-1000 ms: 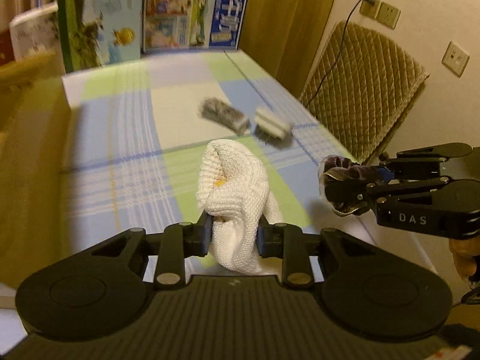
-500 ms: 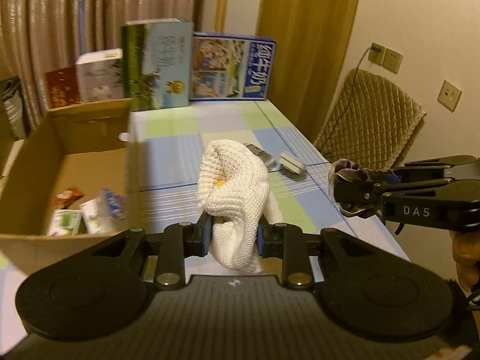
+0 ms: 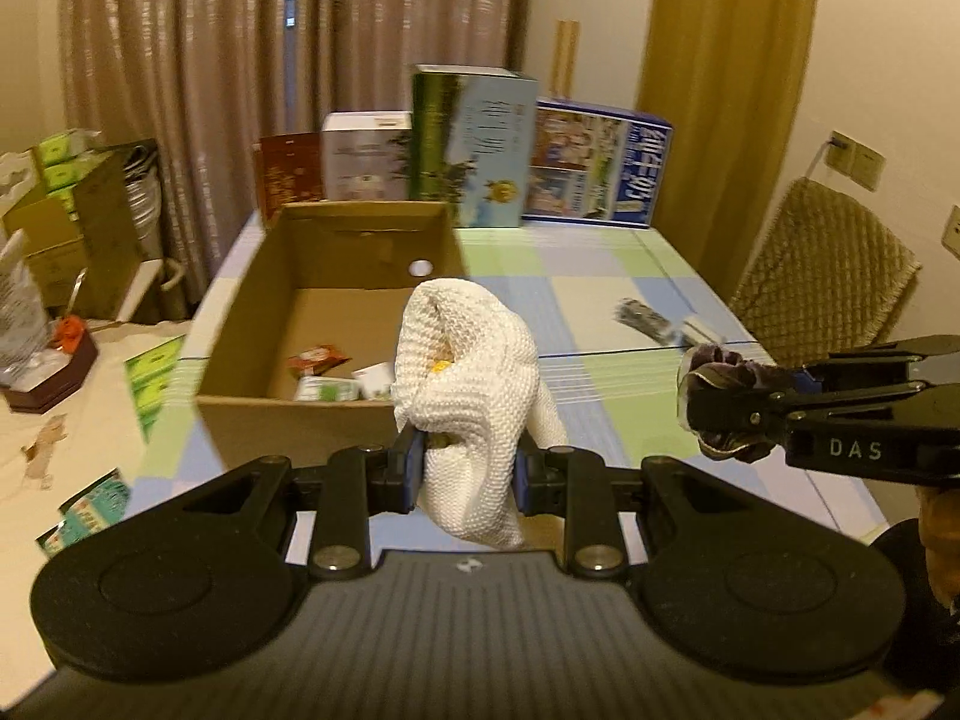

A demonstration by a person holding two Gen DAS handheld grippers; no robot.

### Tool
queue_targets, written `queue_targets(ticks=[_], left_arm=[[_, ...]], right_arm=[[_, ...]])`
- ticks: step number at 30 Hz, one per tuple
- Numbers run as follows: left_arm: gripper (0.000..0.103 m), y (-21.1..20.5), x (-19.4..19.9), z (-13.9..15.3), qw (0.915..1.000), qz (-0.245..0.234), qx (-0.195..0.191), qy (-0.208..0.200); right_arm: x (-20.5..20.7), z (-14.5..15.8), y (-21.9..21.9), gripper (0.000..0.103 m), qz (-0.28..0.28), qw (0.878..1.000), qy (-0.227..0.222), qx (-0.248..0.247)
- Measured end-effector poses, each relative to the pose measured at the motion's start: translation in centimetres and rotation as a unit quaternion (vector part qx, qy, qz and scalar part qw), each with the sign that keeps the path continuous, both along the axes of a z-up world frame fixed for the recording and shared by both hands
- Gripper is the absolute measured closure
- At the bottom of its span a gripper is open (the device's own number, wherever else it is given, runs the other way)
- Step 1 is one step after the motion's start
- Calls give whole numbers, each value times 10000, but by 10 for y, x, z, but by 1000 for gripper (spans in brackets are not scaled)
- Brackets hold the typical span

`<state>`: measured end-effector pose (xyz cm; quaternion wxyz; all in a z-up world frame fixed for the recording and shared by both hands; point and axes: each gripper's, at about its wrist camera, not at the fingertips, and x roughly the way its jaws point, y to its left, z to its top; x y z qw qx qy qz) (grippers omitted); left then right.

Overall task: Organize objects
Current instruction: 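Carry the white cloth and brown scrunchie over the cardboard box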

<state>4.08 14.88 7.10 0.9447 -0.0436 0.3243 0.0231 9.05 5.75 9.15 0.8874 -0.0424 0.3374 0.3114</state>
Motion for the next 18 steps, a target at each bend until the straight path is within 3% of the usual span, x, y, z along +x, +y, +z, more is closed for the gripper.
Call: queue_targets(ticks=[8,18], left_arm=[[80,33,-21,4,9996,274,16,-21],[79,48,-21,4,9995,316,-37,-43]], right_arm=[[-4,-1,34,83,240,9997,-21,-35],[-1,-1,52,83,342,9994,-19,-86]])
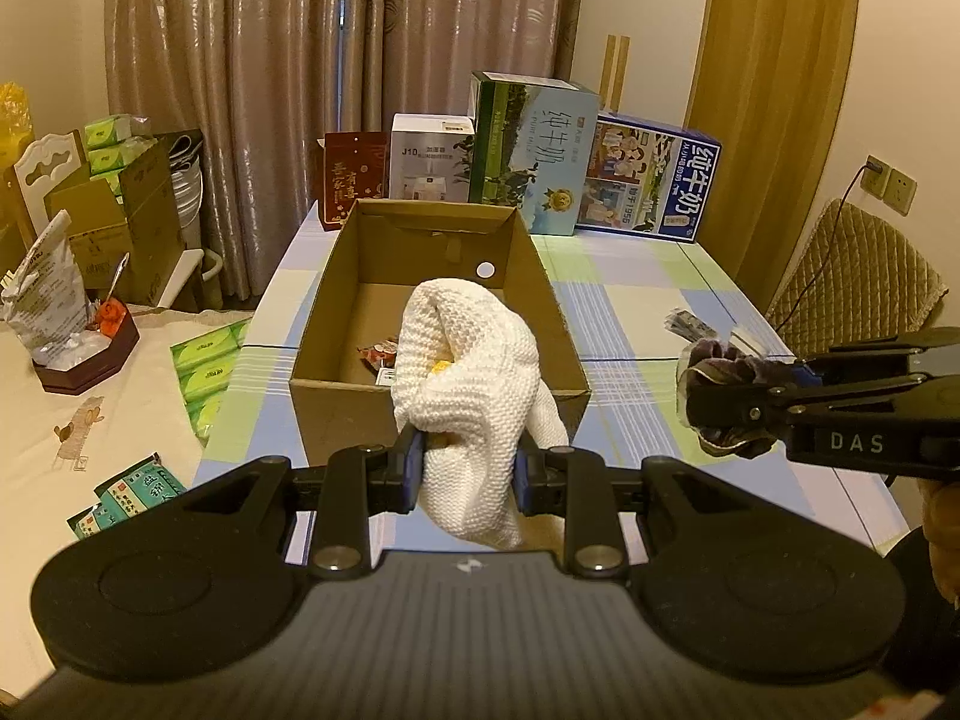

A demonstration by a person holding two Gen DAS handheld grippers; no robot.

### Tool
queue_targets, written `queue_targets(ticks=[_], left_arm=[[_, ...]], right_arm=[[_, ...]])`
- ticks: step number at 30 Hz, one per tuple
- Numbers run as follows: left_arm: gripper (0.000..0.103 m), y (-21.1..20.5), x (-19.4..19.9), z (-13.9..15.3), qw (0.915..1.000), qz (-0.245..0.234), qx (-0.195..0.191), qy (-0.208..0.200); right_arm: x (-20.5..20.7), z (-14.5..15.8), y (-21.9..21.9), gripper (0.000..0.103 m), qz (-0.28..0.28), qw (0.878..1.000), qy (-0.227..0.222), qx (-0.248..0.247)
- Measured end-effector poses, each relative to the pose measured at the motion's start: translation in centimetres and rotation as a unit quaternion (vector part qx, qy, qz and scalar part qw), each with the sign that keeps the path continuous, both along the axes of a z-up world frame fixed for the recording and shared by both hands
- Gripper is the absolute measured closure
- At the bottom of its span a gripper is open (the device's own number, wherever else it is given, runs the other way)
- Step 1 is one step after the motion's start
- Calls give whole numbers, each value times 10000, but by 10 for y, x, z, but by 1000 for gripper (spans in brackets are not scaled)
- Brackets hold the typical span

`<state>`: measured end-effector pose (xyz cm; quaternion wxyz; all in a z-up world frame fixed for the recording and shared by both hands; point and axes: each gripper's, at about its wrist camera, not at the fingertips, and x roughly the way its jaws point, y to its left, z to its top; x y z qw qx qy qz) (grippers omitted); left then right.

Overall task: Organize objects
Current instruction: 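Carry the white cloth and brown scrunchie over the cardboard box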

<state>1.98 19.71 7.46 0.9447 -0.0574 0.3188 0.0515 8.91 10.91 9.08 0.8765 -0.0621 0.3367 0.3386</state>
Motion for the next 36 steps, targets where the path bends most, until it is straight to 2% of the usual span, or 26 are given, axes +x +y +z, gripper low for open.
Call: queue_targets(ticks=[13,27,36], left_arm=[[79,21,29,5,9997,-181,133,-3],[79,64,125,-12,9984,-323,373,287],[78,75,167,-35,9970,-437,439,457]], right_arm=[[32,4,19,83,-14,10000,-50,-28],[129,-9,56,82,-395,9986,295,193],[166,-30,73,82,-360,9981,452,205]])
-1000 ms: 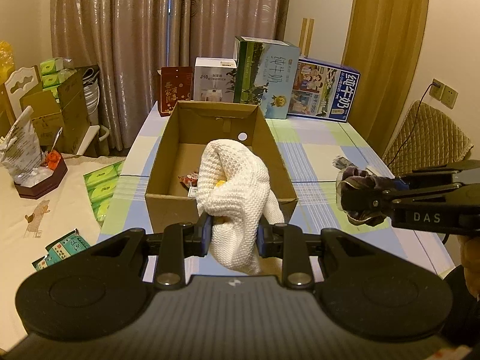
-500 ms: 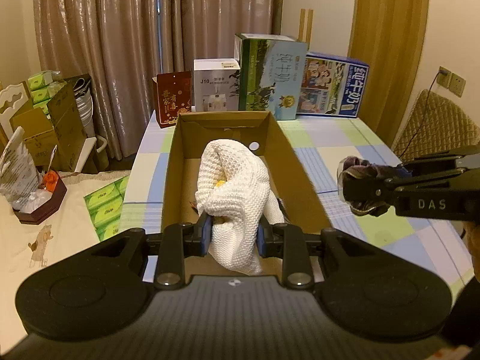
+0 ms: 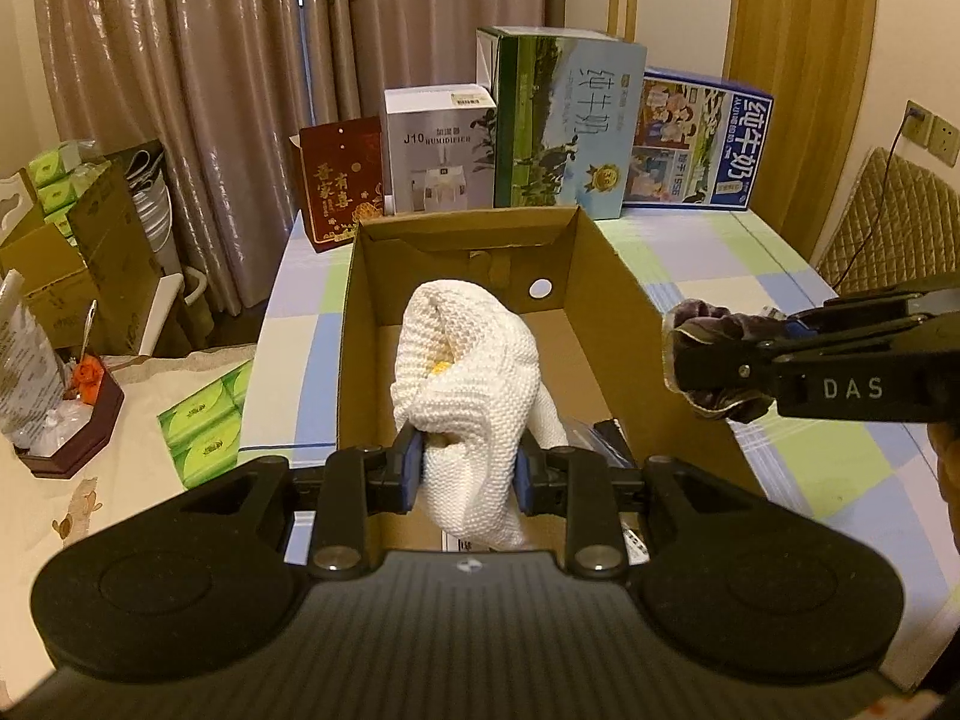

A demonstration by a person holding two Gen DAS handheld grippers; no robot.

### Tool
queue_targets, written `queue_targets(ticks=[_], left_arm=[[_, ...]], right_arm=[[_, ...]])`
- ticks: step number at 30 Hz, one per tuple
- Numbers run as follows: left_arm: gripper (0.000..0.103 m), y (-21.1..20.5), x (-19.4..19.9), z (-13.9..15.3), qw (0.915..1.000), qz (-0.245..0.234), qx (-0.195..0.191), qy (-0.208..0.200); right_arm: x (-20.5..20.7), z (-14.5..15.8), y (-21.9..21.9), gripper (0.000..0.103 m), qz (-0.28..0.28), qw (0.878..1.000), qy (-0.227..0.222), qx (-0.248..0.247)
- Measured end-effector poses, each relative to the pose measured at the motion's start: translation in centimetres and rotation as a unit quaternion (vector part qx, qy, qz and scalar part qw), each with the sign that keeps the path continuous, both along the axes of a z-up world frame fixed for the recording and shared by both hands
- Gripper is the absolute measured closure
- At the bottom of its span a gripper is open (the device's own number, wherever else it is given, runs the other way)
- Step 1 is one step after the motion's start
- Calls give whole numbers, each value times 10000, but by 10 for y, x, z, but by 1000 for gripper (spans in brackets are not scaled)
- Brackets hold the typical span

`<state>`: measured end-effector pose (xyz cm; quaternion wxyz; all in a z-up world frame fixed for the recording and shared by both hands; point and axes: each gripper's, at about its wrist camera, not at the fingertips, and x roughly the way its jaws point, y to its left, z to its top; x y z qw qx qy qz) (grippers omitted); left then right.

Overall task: Organize objects
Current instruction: 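Carry the white cloth and brown scrunchie over the cardboard box, then lower cloth and scrunchie into the box and open both tools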

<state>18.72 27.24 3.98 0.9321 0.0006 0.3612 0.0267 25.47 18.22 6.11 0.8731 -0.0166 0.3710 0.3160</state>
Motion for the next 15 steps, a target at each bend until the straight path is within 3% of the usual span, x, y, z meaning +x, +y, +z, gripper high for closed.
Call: queue_targets(ticks=[6,15], left_arm=[[67,10,19,-12,9999,97,-83,-36],[63,22,7,-11,9995,262,-138,-139]], right_arm=[[13,-12,4,82,-41,9999,97,6],[19,-19,6,82,-45,9998,189,32]])
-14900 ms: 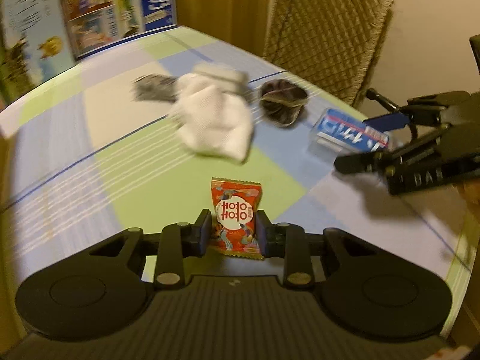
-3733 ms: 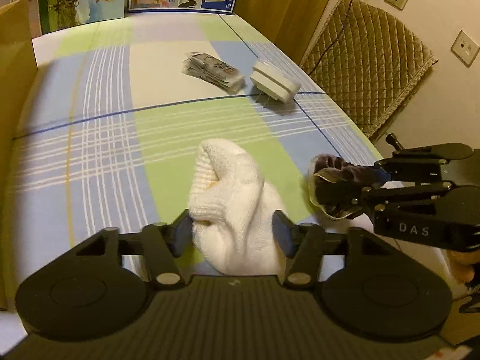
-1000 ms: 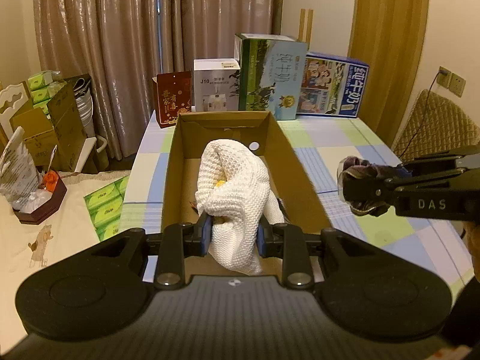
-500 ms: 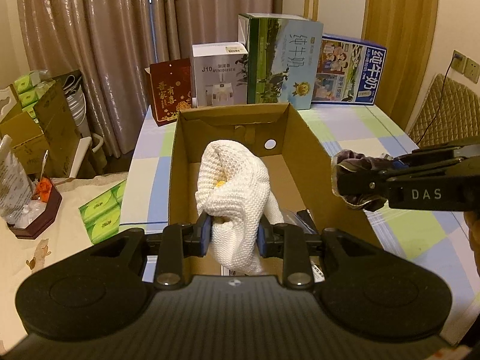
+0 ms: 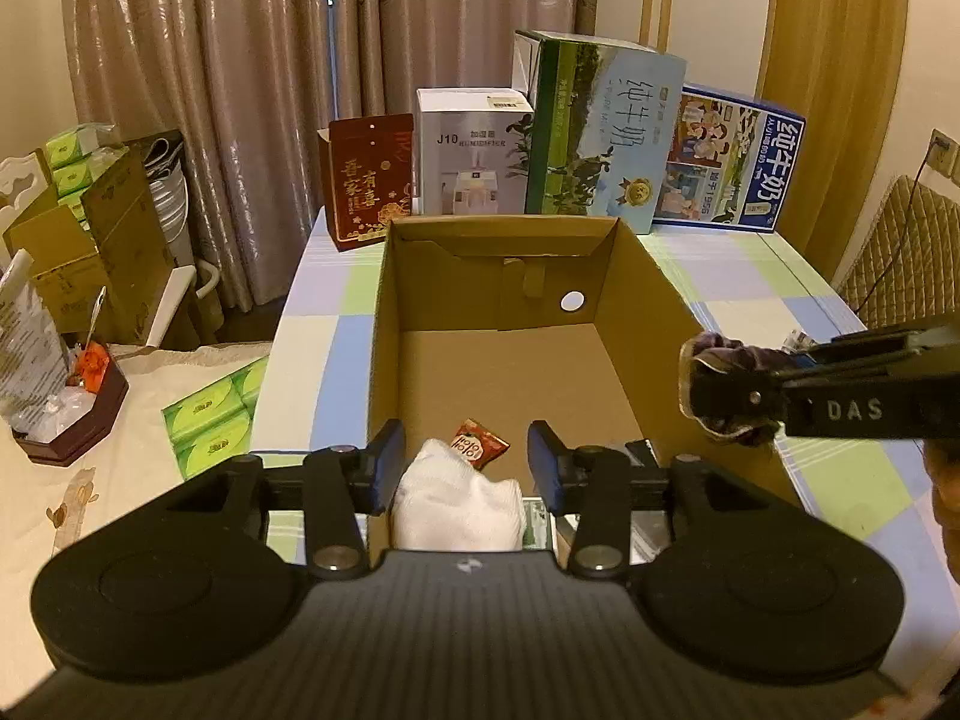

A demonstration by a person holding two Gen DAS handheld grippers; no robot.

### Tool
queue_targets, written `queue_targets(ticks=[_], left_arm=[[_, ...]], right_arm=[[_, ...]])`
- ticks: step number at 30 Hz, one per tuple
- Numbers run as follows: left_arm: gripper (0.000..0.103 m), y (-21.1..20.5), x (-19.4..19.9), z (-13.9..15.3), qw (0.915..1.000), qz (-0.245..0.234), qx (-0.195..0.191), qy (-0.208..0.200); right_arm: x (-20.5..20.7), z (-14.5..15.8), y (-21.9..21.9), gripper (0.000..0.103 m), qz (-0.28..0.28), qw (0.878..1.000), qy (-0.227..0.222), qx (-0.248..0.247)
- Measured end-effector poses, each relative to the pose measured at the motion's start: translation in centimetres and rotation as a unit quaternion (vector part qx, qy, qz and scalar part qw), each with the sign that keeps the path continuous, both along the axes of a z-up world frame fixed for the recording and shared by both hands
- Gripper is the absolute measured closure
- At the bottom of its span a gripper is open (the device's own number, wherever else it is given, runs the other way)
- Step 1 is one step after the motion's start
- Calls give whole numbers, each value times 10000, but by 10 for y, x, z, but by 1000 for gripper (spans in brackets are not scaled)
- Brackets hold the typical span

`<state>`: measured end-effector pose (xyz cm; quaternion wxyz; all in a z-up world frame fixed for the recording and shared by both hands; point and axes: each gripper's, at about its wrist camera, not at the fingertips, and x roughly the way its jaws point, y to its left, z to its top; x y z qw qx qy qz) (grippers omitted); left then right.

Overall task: Organize objects
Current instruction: 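Lower cloth and scrunchie into the box and open both tools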

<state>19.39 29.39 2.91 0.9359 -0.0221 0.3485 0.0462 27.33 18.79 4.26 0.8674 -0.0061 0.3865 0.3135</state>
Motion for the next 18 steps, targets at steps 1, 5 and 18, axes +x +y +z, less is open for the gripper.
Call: queue_targets(ticks=[1,5,18], left_arm=[[62,1,-3,0,10000,18,-18,-8],[60,3,-11,2,10000,67,-33,-34],[37,-19,-57,16,9993,196,-260,-172]], right_arm=[[0,1,2,82,31,10000,-11,22],[0,6,5,42,124,9994,-76,327],[-36,32,-39,28,-270,9981,-153,534]])
